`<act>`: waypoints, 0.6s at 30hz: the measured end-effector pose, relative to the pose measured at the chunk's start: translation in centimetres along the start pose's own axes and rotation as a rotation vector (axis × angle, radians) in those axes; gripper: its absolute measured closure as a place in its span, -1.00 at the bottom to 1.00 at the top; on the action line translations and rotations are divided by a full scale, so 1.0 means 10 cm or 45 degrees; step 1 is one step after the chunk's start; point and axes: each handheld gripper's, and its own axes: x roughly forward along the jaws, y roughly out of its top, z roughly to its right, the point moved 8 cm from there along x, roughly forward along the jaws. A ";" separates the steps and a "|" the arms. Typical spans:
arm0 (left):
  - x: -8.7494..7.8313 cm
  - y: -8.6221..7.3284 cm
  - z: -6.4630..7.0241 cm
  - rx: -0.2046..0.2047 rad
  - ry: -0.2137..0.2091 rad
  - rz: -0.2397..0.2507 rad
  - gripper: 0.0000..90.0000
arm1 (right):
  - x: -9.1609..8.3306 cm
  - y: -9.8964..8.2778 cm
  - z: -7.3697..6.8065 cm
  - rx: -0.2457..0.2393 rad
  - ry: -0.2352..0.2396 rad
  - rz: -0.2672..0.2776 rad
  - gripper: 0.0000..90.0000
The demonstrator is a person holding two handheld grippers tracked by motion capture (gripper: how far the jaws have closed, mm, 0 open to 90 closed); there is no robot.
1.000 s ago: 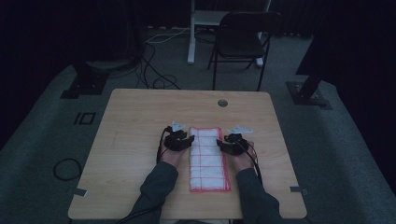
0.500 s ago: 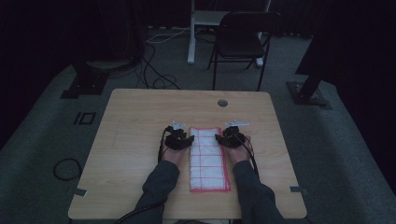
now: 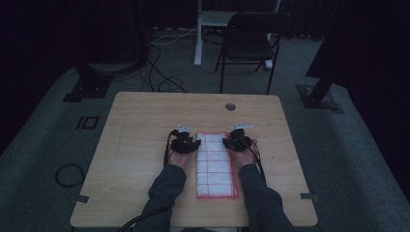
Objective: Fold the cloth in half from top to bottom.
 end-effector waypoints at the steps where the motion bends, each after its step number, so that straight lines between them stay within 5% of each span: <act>1: 0.00 0.00 0.01 0.002 -0.008 -0.003 0.25 | 0.00 0.00 -0.01 0.002 0.006 -0.004 0.57; 5: 0.02 -0.02 0.07 0.059 -0.022 -0.031 0.55 | 0.00 0.00 -0.02 0.036 0.056 -0.006 0.81; 9: 0.02 -0.01 0.06 0.052 -0.016 -0.079 0.86 | 0.01 0.00 -0.03 0.052 0.080 -0.007 0.88; 18: 0.02 0.06 0.03 0.097 0.043 -0.086 0.95 | -0.03 0.04 -0.03 0.047 0.091 0.020 0.91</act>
